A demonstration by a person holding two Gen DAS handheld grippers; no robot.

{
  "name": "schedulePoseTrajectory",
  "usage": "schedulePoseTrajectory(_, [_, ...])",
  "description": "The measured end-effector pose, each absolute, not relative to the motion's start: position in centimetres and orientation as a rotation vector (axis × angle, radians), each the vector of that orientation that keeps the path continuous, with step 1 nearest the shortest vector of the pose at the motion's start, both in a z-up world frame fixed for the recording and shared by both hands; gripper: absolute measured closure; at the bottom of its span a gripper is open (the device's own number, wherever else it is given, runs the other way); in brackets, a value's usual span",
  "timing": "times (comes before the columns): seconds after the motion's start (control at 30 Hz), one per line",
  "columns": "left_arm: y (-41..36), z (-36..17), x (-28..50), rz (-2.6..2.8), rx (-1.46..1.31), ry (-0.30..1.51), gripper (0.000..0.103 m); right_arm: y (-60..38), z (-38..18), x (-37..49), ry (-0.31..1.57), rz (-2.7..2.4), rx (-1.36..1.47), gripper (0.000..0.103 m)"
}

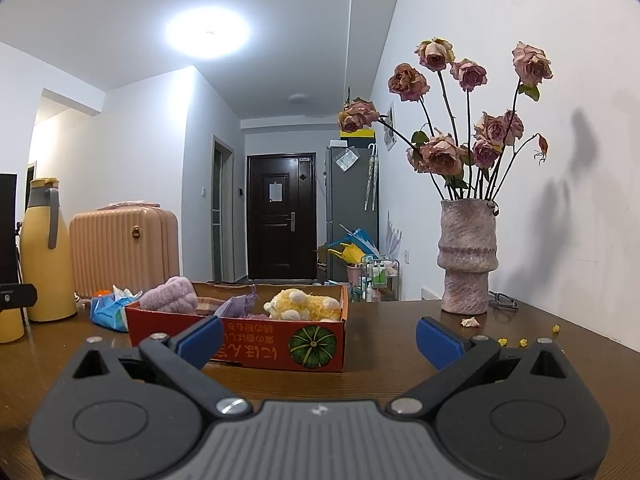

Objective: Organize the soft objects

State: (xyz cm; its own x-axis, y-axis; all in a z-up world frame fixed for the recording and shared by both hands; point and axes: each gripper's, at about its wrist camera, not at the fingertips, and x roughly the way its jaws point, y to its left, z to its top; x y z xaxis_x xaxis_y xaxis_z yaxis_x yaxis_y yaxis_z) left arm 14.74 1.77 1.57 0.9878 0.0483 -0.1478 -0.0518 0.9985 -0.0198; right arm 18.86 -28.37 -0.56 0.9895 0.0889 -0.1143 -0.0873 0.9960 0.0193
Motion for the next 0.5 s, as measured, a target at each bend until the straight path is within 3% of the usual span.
schedulePoseTrajectory(0.5, [1.66, 1.56, 14.73, 0.047, -0.02, 0.147, 0.0, -28.32, -0.55, 18.9, 0.115, 0.089, 0.014, 0.0])
